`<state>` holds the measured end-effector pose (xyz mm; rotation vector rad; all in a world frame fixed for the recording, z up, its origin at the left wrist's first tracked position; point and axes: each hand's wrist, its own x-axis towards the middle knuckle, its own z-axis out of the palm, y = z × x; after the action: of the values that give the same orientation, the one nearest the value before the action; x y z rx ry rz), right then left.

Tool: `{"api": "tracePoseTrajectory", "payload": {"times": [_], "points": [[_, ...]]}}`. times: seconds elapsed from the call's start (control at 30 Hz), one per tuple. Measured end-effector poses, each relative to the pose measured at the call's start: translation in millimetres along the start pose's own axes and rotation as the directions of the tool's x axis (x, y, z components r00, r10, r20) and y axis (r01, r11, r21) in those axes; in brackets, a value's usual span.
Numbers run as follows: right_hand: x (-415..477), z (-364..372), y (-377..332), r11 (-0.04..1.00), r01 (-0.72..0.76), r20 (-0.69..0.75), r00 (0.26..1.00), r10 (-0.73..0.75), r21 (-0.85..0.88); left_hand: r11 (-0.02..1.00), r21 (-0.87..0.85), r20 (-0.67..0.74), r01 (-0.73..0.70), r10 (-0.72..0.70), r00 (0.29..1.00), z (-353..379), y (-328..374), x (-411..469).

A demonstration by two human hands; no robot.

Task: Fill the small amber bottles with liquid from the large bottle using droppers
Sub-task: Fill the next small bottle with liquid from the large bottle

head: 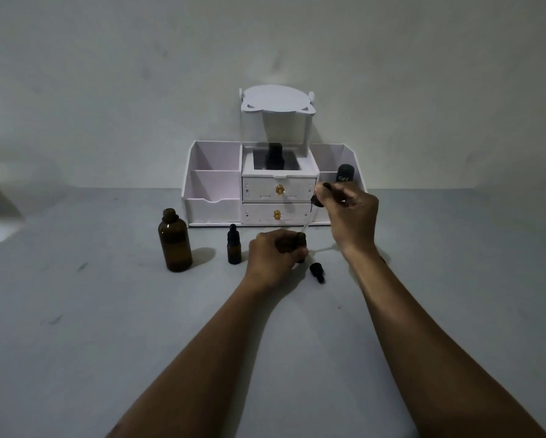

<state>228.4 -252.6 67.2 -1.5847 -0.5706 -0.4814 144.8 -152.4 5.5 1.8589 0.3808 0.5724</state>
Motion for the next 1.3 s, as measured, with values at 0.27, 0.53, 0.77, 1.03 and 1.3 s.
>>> {"api": "tracePoseTrajectory", "payload": {"times": [0.27, 0.53, 0.77, 1.03, 1.3], "points": [[7, 1, -20, 0.994, 0.004, -0.038, 0.999, 0.0, 0.105, 0.997, 0.069, -0.064, -0.046, 0.051, 0.997, -17, 10, -10], [-2, 41, -80, 0.938, 0.047, 0.052, 0.996, -0.068, 0.344, 0.871, 0.165, -0.544, -0.462, 0.471, 0.695, -107, 31, -43], [-14, 95, -119, 0.847, -0.041, 0.137, 0.99, -0.038, 0.53, 0.967, 0.061, -0.553, -0.246, 0.238, 0.798, -188, -18, -34], [-29, 128, -114, 0.874, -0.079, 0.233, 0.972, -0.04, 0.48, 0.993, -0.09, -0.243, -0.07, 0.046, 0.969, -200, -50, -24], [-35, 147, -101, 0.942, 0.021, 0.261, 0.959, -0.114, 0.334, 0.994, -0.108, -0.2, -0.024, 0.002, 0.98, -198, -50, -24]]}}
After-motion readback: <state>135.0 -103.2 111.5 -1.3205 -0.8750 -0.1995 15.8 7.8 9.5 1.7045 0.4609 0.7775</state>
